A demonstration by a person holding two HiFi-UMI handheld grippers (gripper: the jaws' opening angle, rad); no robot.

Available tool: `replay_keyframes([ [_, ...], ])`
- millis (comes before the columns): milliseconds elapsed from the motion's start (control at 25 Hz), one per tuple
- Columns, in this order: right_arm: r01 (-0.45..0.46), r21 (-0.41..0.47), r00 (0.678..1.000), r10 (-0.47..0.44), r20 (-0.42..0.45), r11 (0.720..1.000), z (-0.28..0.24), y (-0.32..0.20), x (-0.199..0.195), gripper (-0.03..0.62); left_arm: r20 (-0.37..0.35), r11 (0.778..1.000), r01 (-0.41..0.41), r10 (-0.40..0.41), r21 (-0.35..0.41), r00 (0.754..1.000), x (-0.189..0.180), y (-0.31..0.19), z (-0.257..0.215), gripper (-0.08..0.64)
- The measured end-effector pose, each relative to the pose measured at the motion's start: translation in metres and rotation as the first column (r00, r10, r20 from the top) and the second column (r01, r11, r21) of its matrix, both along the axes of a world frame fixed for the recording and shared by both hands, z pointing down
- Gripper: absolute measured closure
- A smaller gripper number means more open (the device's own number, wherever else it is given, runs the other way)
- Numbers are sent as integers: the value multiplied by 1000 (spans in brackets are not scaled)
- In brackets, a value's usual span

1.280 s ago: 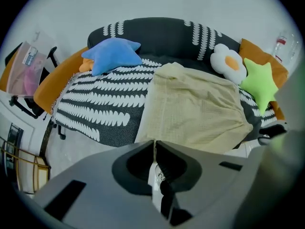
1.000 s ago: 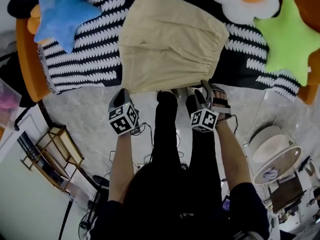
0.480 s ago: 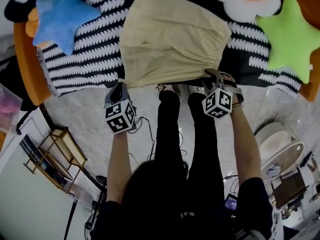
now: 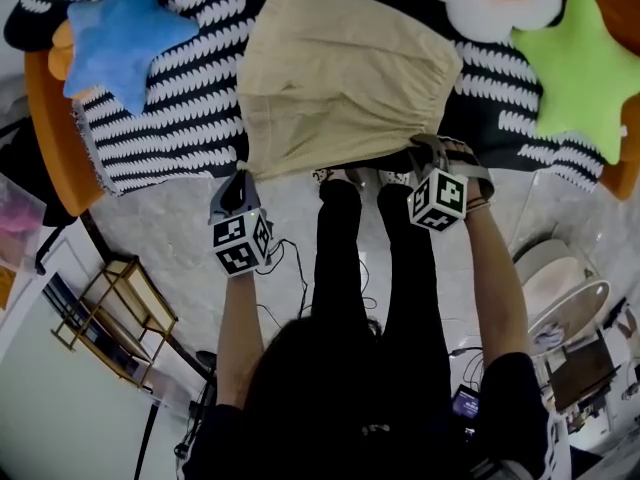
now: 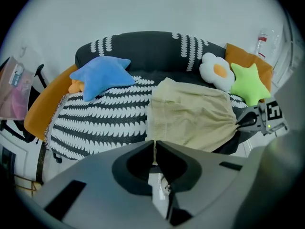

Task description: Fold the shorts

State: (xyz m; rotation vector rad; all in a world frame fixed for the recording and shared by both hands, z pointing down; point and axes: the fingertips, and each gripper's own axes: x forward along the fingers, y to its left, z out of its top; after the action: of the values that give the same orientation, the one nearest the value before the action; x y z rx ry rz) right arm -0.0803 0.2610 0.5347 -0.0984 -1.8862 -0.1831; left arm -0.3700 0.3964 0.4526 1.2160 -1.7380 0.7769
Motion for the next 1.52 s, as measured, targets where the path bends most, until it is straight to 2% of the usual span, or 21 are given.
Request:
replay_keyframes([
  [80, 15, 87, 998, -20, 55, 996, -15, 4, 1, 538, -1, 1000, 22, -22, 2, 1000, -5, 5, -3, 541],
  [200, 108, 210, 988, -130, 89, 972, -32, 34, 17, 538, -8, 999, 48, -48, -6, 999, -5, 20, -9, 541],
  [280, 165, 237, 979, -189, 82, 957, -36, 60, 32, 538, -18, 998, 62, -62, -20, 998, 0, 31, -12, 540],
  [360, 167, 213, 980, -186, 72, 963, -34, 78, 43, 538, -31, 996, 77, -78, -41, 996, 6, 43, -12, 540],
  [520, 44, 100, 995, -53, 80, 994, -34, 84, 43, 538, -35, 988, 134, -137, -72, 990, 14, 60, -17, 541],
  [640, -54, -30, 994, 56, 96, 998, -44, 73, 34, 538, -25, 981, 193, -194, -30, 981, 7, 54, -36, 541],
  [760, -136, -114, 983, 148, 110, 984, -64, 57, 29, 538, -28, 976, 212, -211, 43, 977, -2, 30, -64, 541],
  [920, -289, -198, 946, 311, 93, 937, -92, 27, 27, 535, -66, 974, 207, -201, 98, 977, -7, -5, -96, 540],
  [1080, -424, -262, 891, 452, 53, 867, -106, -3, 23, 532, -34, 981, 115, -111, 156, 993, -17, -58, -122, 540],
  [1280, -499, -283, 842, 536, 66, 819, -114, -40, 15, 531, 40, 978, 29, -38, 207, 998, -29, -135, -148, 540],
  [1520, -560, -356, 795, 606, 24, 748, -91, -83, 17, 531, 140, 977, -144, 123, 156, 983, -23, -227, -126, 540],
])
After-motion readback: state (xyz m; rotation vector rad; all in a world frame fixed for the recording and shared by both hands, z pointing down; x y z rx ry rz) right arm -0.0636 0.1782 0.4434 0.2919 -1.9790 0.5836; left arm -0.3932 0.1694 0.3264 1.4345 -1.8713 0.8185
